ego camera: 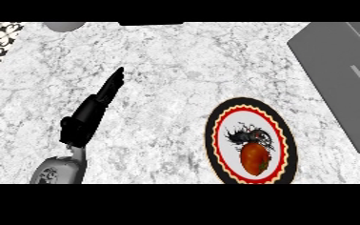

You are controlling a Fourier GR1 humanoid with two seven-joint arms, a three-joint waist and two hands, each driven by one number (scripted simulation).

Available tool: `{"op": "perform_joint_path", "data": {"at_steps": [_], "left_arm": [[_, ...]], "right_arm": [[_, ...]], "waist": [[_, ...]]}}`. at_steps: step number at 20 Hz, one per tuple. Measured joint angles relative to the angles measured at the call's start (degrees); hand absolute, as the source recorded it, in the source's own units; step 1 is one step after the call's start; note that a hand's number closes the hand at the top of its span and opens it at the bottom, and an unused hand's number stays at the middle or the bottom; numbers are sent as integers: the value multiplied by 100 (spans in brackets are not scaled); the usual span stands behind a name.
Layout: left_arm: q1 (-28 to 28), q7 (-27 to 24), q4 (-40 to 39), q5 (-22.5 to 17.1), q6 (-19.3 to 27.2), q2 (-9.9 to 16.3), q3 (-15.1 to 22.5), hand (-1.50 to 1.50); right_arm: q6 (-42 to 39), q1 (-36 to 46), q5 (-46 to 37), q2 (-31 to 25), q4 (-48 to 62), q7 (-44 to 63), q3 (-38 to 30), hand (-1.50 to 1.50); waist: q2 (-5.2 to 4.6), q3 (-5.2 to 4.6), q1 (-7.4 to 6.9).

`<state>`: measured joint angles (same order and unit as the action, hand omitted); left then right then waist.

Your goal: Pick the bell pepper from the plate and place it in the cardboard box

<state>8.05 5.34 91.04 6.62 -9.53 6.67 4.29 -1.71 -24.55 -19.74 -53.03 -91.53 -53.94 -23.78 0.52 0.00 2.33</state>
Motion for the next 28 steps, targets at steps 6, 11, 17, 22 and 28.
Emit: {"op": "perform_joint_path", "data": {"at_steps": [6, 11, 17, 22, 28], "left_arm": [[94, -32, -154, 120, 90, -105, 62, 0], [100, -14, -64, 94, 20, -85, 47, 0], [165, -12, -102, 116, -26, -140, 77, 0], [257, -47, -225, 181, -35, -206, 118, 0], [159, -176, -229, 162, -126, -188, 94, 0]], "right_arm": [[-866, -466, 1417, -263, 115, -202, -1399, 150], [-1404, -610, 2011, -378, 182, 222, -2099, 150], [-1784, 86, 2199, -769, 669, 911, -2224, 150], [-2029, 883, 2200, -974, 994, 1405, -1877, 150], [-2181, 1980, 2163, -1146, 1383, 1994, -1271, 150]], "waist": [[-11, -8, -9], [-27, -7, -108], [-50, -3, -220], [-59, 0, -259], [-64, -2, -301]]}}
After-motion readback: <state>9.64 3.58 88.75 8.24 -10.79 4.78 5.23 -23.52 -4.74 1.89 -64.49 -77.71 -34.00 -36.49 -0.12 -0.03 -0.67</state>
